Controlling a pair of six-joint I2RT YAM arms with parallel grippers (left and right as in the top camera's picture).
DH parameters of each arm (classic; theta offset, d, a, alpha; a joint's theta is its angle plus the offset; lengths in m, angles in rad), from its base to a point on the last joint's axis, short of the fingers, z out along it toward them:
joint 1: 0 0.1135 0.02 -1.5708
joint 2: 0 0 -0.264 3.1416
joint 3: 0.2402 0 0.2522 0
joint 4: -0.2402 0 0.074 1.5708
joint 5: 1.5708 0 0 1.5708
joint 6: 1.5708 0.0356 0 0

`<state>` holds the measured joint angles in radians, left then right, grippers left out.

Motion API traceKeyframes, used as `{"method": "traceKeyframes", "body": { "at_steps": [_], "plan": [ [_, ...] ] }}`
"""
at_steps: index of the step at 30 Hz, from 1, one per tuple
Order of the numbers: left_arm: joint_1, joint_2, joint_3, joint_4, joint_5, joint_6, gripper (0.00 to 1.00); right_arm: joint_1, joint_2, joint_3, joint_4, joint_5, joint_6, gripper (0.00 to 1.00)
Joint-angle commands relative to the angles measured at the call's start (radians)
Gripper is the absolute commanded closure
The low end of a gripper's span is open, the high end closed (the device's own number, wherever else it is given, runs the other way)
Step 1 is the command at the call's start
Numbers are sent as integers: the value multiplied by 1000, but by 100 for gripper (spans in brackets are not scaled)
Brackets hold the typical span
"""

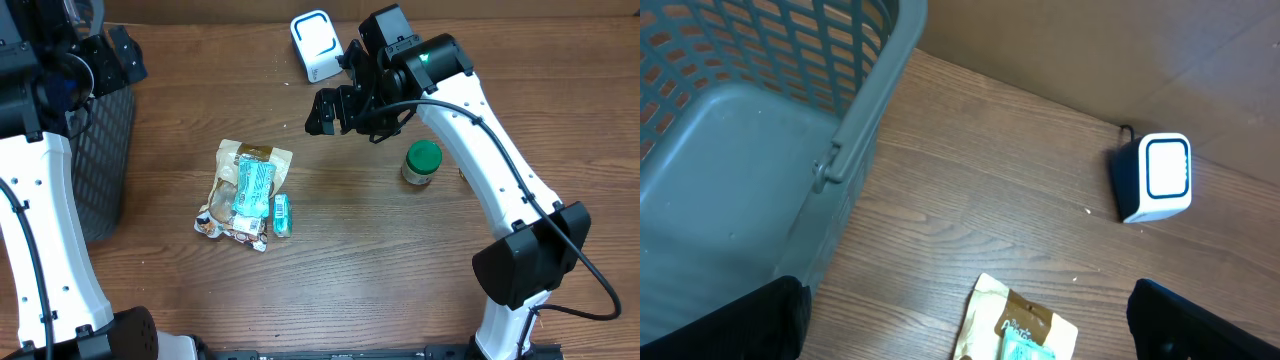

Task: Scan the item barcode
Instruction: 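Release the jar and move the right gripper over the Kleenex pack, then grasp the Kleenex tissue pack with the right gripper and lift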

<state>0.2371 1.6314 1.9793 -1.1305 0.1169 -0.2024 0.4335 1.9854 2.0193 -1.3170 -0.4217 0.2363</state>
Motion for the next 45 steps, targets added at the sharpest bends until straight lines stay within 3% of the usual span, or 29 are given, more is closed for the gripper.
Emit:
{"method": "traceKeyframes", "body": {
  "at_steps": [1, 8, 13, 18, 28, 45],
  "plan": [
    [-2, 3, 26, 1, 6, 16, 0, 0, 21, -5, 15, -10, 3, 0],
    [-2, 3, 26, 1, 6, 16, 0, 23, 37, -5, 39, -9, 3, 1],
    [-2, 3, 26, 1, 6, 16, 0, 84, 56, -5, 32, 68, 63, 22],
    [-2, 3, 26, 1, 6, 16, 0, 175, 101, -5, 15, 177, 143, 36],
    [-2, 3, 26, 1, 6, 16, 0, 312, 196, -6, 4, 225, 214, 36],
    [-2, 3, 26, 1, 6, 16, 0, 285, 200, -6, 3, 282, 209, 25]
  ]
}}
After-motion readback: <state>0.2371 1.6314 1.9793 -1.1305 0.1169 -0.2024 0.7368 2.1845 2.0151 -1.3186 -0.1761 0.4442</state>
